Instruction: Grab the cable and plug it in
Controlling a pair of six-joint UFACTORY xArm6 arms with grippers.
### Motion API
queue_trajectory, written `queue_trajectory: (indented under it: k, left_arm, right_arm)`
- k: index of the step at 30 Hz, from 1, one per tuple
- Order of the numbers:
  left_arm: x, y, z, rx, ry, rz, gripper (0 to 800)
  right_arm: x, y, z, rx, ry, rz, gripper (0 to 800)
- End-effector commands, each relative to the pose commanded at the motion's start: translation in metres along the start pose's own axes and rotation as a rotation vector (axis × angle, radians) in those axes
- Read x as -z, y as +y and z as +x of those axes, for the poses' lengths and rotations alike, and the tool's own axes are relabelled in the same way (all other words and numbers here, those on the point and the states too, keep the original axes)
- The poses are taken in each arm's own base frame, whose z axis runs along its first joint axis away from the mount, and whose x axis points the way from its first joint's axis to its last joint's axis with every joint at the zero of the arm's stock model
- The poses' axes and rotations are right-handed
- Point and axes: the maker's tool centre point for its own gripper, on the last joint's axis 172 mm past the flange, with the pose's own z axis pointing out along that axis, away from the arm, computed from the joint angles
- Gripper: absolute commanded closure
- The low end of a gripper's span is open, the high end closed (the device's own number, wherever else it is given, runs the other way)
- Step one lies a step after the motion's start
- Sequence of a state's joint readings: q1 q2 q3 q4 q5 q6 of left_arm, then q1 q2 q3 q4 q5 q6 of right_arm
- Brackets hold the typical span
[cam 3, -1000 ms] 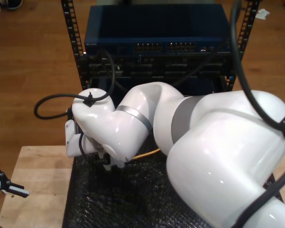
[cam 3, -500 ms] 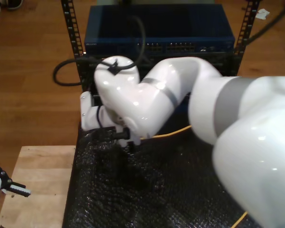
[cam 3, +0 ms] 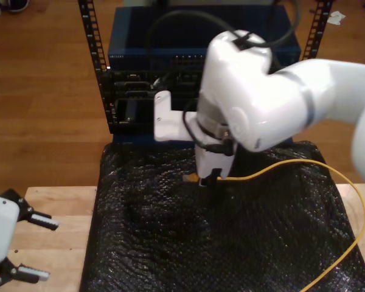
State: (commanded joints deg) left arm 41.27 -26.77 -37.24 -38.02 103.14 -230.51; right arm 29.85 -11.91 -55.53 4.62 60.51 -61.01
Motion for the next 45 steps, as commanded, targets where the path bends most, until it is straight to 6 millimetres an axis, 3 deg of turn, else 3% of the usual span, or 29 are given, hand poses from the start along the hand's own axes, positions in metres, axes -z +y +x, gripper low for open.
queue_trajectory:
  k: [11, 18, 24, 31, 38, 45]
  left_arm:
    - [-0.030, -0.023, 0.061, 0.004, 0.112, -0.036, 0]
    - [-0.051, -0.031, 0.100, -0.015, 0.192, -0.077, 0]
    - [-0.061, -0.052, 0.114, -0.028, 0.224, -0.040, 0]
    - [-0.094, -0.048, 0.126, -0.071, 0.195, -0.101, 0]
    - [-0.103, -0.052, 0.155, -0.079, 0.234, -0.113, 0]
    - [-0.117, -0.062, 0.167, -0.054, 0.221, -0.096, 0]
  right_arm:
    - [0.056, -0.034, -0.016, -0.089, 0.135, 0.060, 794]
    - [0.080, -0.038, -0.016, -0.103, 0.204, 0.052, 794]
    - [0.092, -0.040, -0.022, -0.130, 0.223, 0.056, 794]
    - [0.100, -0.043, -0.020, -0.144, 0.248, 0.061, 794]
    - [0.104, -0.043, -0.017, -0.143, 0.255, 0.055, 793]
    - [0.109, -0.045, -0.013, -0.144, 0.272, 0.051, 793]
